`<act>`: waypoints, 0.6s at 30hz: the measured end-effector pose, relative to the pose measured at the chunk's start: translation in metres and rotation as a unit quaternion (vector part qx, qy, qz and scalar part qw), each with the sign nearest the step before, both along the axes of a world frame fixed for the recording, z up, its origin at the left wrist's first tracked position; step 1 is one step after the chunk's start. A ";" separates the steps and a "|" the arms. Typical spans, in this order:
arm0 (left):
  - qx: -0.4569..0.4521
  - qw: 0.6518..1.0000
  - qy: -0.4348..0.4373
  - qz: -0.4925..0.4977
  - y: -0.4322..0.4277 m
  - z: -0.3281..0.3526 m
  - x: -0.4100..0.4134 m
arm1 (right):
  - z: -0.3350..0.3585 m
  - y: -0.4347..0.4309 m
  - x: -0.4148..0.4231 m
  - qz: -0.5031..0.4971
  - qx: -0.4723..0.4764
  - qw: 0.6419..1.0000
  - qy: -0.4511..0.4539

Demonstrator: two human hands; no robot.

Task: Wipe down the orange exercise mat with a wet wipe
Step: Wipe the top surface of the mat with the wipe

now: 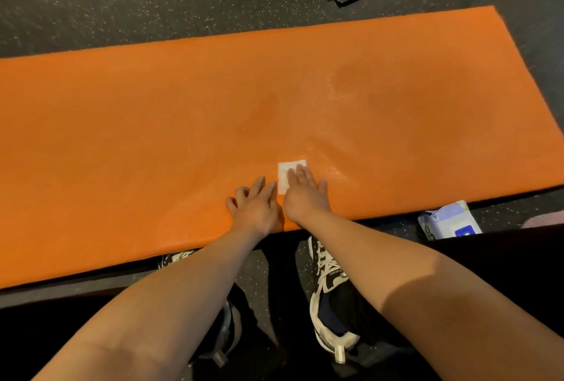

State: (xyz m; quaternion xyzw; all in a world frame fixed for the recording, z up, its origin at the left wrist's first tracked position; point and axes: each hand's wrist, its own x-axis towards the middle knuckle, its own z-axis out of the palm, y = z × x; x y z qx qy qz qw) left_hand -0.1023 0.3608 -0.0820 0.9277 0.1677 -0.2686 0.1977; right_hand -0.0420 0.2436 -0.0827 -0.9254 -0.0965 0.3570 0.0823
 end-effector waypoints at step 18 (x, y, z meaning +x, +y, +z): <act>0.026 0.999 -0.033 0.019 0.017 -0.034 0.041 | -0.036 -0.001 0.055 -0.025 0.015 0.998 -0.061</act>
